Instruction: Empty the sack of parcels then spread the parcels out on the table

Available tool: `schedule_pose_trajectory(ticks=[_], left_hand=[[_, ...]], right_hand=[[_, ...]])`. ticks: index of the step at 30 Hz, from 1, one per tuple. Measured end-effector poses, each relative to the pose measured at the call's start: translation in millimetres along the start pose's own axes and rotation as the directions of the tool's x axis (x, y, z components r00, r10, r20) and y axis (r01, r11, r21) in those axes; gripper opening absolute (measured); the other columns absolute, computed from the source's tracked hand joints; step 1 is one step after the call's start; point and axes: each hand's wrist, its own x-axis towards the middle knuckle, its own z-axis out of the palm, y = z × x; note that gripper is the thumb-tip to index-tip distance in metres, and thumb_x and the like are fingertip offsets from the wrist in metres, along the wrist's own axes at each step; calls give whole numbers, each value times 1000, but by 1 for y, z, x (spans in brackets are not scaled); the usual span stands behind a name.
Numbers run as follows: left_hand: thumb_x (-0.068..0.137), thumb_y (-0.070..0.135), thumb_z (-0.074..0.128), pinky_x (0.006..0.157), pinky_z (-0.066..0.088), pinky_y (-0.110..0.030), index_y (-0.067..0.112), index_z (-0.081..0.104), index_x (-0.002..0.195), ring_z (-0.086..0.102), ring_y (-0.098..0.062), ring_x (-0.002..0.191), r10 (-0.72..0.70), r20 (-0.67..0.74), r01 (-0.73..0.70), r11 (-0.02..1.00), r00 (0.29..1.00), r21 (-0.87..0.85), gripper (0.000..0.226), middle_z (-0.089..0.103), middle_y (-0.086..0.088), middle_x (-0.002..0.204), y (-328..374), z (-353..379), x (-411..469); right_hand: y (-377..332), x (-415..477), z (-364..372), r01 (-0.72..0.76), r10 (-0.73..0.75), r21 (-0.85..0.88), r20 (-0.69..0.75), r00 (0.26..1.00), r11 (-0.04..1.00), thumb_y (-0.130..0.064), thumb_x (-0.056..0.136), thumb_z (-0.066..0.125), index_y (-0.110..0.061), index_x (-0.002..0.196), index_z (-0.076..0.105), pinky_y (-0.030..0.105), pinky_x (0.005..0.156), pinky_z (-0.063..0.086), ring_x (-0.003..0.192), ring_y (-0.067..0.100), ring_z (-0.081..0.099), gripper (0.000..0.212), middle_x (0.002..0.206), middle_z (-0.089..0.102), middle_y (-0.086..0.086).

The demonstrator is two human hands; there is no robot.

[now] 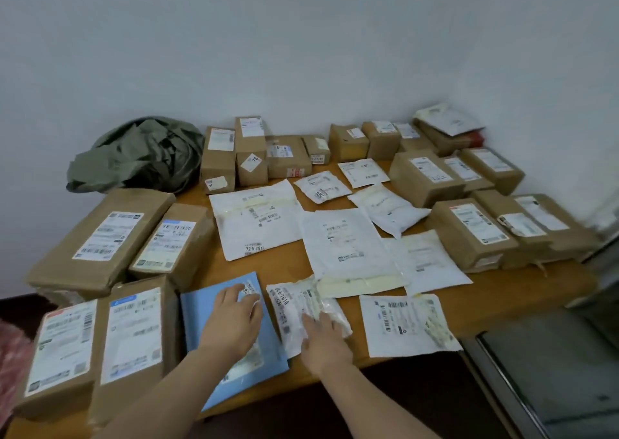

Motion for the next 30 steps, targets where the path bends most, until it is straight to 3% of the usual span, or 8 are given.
schedule_pose_trajectory(ticks=[6,10,12,16,20,23,25,30], left_hand=[[101,32,31,114,21,-36,26,39,143,14,-26,143,-41,115,28,993,993,113,42,23,-5,154,20,21,16],[99,33,35,116,20,-37,31,28,147,13,-28,144,-62,198,25,983,978,181,48,17,-4,156,40,41,25],[97,41,37,117,19,-44,40,17,148,1,-30,146,-103,239,52,976,966,212,54,7,-2,159,50,53,28],[86,61,43,114,17,-57,52,4,144,-12,-31,145,-211,293,150,965,933,217,70,-6,-4,158,57,79,38],[86,59,44,116,13,-55,52,3,145,-10,-33,145,-203,310,133,963,929,233,72,-4,-13,158,59,98,47],[88,55,45,115,18,-54,50,5,145,-4,-36,144,-226,307,170,966,924,197,71,-2,-10,157,65,97,47],[88,57,45,115,19,-53,47,5,147,0,-36,144,-205,300,146,967,932,206,72,1,-10,156,69,99,49],[92,57,38,117,14,-49,41,0,149,2,-38,144,-158,279,78,958,947,277,71,3,-13,157,90,87,55]], right_hand=[[15,9,-8,98,-99,-21,-45,994,995,-31,97,36,-31,143,31,40,103,35,133,27,29,46,144,33,8],[46,20,-34,6,-18,-60,-195,981,998,-30,97,37,-35,148,20,48,116,7,144,29,9,54,155,16,7],[66,25,-43,-137,121,-85,-174,977,987,-32,98,34,-41,149,6,65,108,-10,144,35,-16,59,159,-9,8],[112,23,-42,-405,404,0,-68,912,914,-45,97,34,-44,147,-10,75,100,-9,137,42,-31,66,153,-33,10],[139,21,-27,-399,398,34,27,917,916,-50,94,38,-41,149,0,74,99,-14,136,40,-33,67,157,-24,3],[129,15,-20,-320,321,-18,57,945,947,-47,96,35,-39,150,-1,66,77,-32,134,41,-38,65,157,-23,2],[127,11,-18,-289,291,-38,79,953,957,-46,96,34,-39,150,-2,66,74,-32,132,41,-39,65,157,-24,2],[128,6,-37,-305,305,-17,74,949,952,-51,94,35,-39,149,7,70,102,-14,140,38,-28,63,160,-10,3]])
